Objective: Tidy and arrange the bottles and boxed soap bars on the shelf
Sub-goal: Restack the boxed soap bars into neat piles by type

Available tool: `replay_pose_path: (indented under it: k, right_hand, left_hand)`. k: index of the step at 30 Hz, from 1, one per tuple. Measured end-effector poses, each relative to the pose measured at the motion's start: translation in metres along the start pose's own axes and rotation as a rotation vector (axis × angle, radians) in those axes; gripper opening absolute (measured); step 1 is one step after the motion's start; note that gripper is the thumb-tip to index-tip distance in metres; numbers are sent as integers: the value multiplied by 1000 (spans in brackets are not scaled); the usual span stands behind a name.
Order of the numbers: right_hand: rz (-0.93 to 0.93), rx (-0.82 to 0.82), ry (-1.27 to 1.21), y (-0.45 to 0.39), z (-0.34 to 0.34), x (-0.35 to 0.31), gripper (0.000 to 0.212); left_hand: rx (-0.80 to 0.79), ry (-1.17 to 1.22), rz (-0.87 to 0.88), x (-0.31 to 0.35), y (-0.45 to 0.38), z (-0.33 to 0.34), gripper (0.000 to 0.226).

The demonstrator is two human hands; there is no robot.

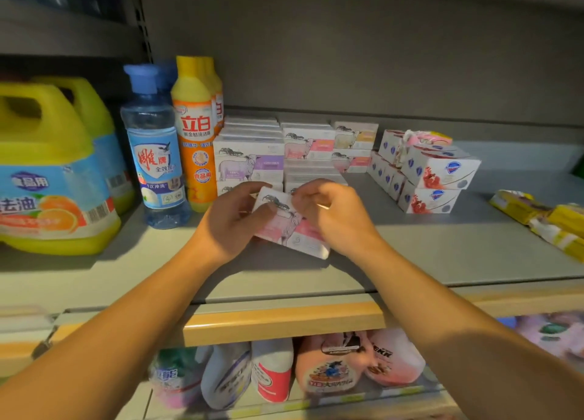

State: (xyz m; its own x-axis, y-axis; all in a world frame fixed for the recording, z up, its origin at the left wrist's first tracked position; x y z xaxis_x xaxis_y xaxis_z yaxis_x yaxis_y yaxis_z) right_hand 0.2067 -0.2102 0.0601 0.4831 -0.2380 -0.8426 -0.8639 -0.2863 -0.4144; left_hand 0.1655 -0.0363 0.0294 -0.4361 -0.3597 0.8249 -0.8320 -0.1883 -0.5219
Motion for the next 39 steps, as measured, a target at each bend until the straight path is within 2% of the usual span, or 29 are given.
replay_pose_path:
  k: [5,8,10,11,14,18,21,25,28,32,36,39]
  right_hand:
    - [114,93,-286,14,1,17,11]
    - [157,-16,-383,20,6,26,46]
    - [97,-109,-323,21,11,26,68]
    - [48,-134,-283,21,13,27,72]
    - [45,-100,-304,20,13,30,61]
    - [265,68,-330,15,4,37,38]
    - [348,93,-265,15,1,35,47]
    - [370,90,-169,12,3,32,57]
    - [392,89,-139,11,2,34,59]
    - [429,81,-130,11,1,35,57]
    - [365,75,-286,14,-1,38,30]
    - [261,101,-268,15,0,40,24]
  left_hand:
    - [47,68,-96,-2,-1,-7,32]
    - [108,102,-179,-6,-4,-12,23]
    - [185,167,-296,-11,-4,-14,16]
    - [209,205,-361,-13,-4,-15,15]
    - [180,254,-484,-16,-3,-13,23]
    - [112,309,-521,-12,-2,-12,50]
    - [108,210,-488,-12,-1,-11,76]
    - [128,37,-477,-19,-2,-15,90]
    - [116,-6,-456,-22,-3,-14,96]
    - [101,19,-464,-21,-3,-13,85]
    - [47,139,-466,-19,-2,-8,40]
    - [30,142,-407,-14,2,-7,29]
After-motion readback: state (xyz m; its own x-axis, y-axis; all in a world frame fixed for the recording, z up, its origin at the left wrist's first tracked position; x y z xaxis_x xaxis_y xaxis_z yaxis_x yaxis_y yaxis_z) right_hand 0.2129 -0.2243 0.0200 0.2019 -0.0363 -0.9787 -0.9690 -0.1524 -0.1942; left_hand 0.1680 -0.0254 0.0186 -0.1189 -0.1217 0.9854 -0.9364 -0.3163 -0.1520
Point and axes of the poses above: each hand's wrist, its own y-axis away from the middle knuckle, its own z-axis out of the palm, x = y × z, the point moved 4 cm from there along -y, towards the middle knuckle, and after that the axes turned 7 degrees about x, right-handed, at the moved point
